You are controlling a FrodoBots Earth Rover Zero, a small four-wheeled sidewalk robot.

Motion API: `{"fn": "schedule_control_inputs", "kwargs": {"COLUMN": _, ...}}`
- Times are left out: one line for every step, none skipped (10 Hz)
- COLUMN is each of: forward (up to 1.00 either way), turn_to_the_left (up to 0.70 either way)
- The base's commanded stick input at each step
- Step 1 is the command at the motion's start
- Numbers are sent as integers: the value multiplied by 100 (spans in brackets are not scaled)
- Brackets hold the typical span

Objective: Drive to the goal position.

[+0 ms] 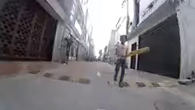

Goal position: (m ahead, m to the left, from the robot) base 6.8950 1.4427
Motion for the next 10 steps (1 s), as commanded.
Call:
{"fn": "schedule_control_inputs", "kwargs": {"forward": 100, "turn_to_the_left": 6}}
{"fn": "schedule_control_inputs", "kwargs": {"forward": 100, "turn_to_the_left": 6}}
{"fn": "schedule_control_inputs", "kwargs": {"forward": 100, "turn_to_the_left": 6}}
{"fn": "schedule_control_inputs", "kwargs": {"forward": 100, "turn_to_the_left": 6}}
{"fn": "schedule_control_inputs", "kwargs": {"forward": 100, "turn_to_the_left": 6}}
{"fn": "schedule_control_inputs", "kwargs": {"forward": 100, "turn_to_the_left": 6}}
{"fn": "schedule_control_inputs", "kwargs": {"forward": 100, "turn_to_the_left": 6}}
{"fn": "schedule_control_inputs", "kwargs": {"forward": 100, "turn_to_the_left": 6}}
{"fn": "schedule_control_inputs", "kwargs": {"forward": 100, "turn_to_the_left": 6}}
{"fn": "schedule_control_inputs", "kwargs": {"forward": 100, "turn_to_the_left": 6}}
